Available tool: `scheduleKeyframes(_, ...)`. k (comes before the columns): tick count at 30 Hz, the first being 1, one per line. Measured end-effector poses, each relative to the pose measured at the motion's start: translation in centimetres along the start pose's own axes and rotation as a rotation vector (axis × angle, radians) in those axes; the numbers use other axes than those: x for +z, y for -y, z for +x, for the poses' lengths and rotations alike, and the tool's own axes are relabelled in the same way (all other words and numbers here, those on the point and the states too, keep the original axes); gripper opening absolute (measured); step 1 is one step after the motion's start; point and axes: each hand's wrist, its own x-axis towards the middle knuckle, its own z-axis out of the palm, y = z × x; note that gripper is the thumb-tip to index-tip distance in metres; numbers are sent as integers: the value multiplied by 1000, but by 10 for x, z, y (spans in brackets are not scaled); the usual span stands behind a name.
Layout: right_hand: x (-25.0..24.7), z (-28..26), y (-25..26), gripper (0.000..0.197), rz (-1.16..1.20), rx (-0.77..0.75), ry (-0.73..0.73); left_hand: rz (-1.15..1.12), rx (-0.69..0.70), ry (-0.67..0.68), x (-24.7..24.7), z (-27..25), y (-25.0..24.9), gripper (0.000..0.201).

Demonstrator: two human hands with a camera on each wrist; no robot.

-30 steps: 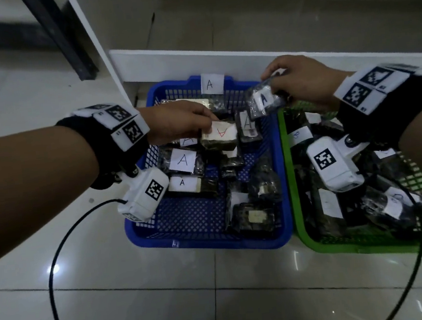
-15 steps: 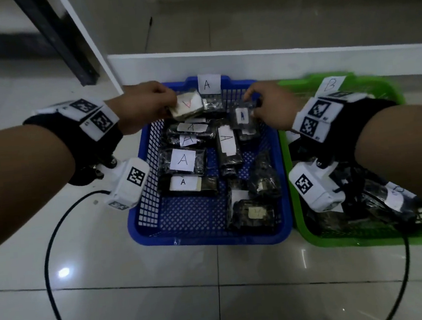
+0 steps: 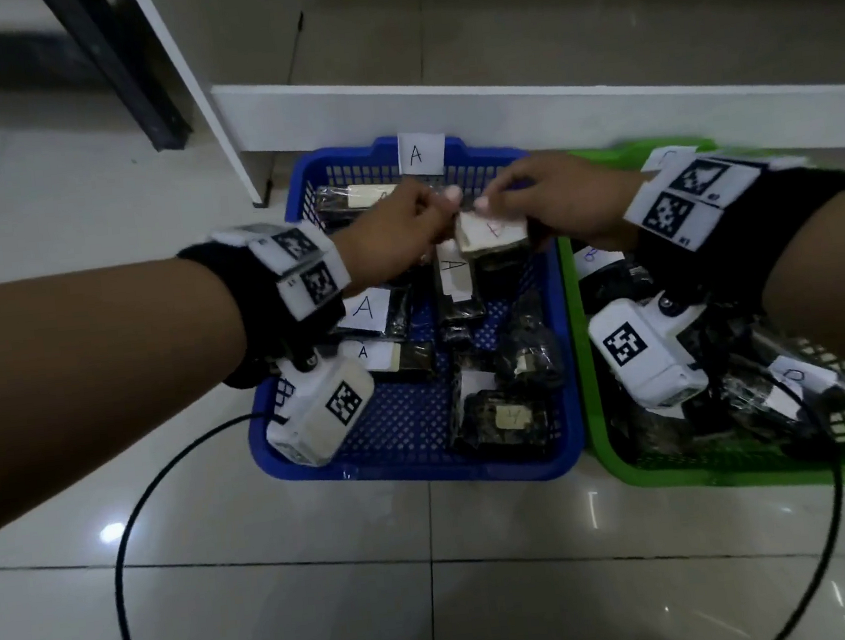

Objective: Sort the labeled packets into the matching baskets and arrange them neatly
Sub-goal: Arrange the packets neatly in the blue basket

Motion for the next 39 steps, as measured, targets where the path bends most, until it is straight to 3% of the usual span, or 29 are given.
scheduleKeyframes(1, -5, 0, -4, 21, -56, -12, -57, 180, 46, -28, 6, 0, 4, 29)
scheduleKeyframes(3, -14, 0, -12, 25, -137, -13, -119, 743, 286, 28, 12, 2, 19, 28)
scheduleKeyframes(5, -19, -1, -18, 34, -182, -6, -101, 1168, 531, 225, 15, 3, 34, 49)
scheduleKeyframes(6, -21, -3, -20, 39, -207, -11, -84, 1261, 591, 307, 17, 4, 39, 58)
scheduleKeyframes(10, -26, -9, -19, 51, -372, -60, -50, 1314, 514, 338, 23, 7, 43, 71)
scheduleKeyframes(12, -26, -9, -17, 55, -413, -80, -73, 1379, 549, 340, 25, 9, 41, 73)
scheduleKeyframes(15, -27, -7, -17, 63, -392, -85, -98, 1463, 619, 350, 28, 14, 35, 65)
scheduleKeyframes(18, -28, -5, -21, 66, -386, -85, -83, 1407, 618, 348, 30, 14, 26, 57)
scheduleKeyframes(22, -29, -5, -26, 54, -219, -77, -151, 1089, 768, 164, 17, 6, 17, 62)
scheduleKeyframes(24, -31, -4, -25, 37, -116, -50, -211, 909, 761, 20, 7, -3, 16, 63)
scheduleKeyframes(27, -27, -3, -23, 19, -180, -72, -186, 725, 697, -135, -10, -14, 12, 67)
scheduleKeyframes(30, -17, -3, -17, 20, -324, -155, -47, 897, 558, -163, -35, -10, 24, 66)
scheduleKeyframes(33, 2, -6, -11, 25, -533, -228, 56, 1180, 331, 27, -60, -4, 53, 65)
scheduleKeyframes(36, 20, -7, -13, 24, -720, -299, 94, 1312, 174, 178, -68, -7, 70, 77)
scheduleKeyframes(38, 30, -7, -18, 24, -807, -300, 108, 1370, 209, 154, -64, -13, 70, 83)
scheduleKeyframes(39, 32, -7, -21, 24, -836, -286, 110, 1381, 295, 124, -59, -16, 66, 79)
